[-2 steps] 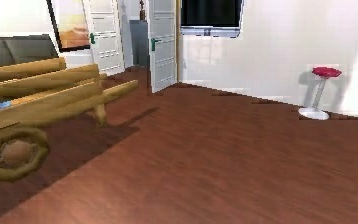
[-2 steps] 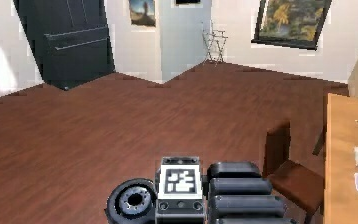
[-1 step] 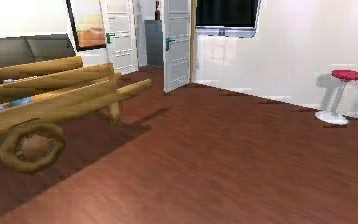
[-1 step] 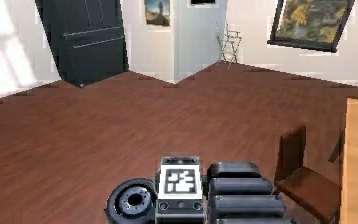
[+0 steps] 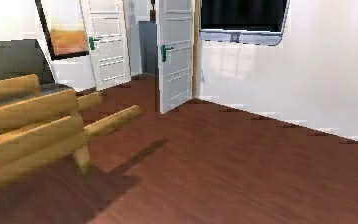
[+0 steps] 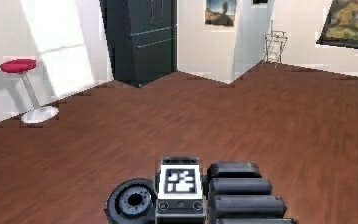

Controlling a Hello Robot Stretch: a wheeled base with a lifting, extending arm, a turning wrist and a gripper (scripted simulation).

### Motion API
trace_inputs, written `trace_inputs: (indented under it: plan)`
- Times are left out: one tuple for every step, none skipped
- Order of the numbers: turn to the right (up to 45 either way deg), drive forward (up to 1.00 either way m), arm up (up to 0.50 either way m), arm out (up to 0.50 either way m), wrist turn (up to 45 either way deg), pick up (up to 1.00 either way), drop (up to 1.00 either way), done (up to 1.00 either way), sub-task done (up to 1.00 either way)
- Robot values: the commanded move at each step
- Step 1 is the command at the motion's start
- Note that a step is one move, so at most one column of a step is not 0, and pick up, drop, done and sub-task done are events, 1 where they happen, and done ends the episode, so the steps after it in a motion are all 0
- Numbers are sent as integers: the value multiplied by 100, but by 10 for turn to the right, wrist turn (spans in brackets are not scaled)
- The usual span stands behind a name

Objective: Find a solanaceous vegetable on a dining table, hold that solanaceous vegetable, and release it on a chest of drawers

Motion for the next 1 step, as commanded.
trace_inputs:
  plan:
    - [0,100,0,0,0,0,0,0,0]
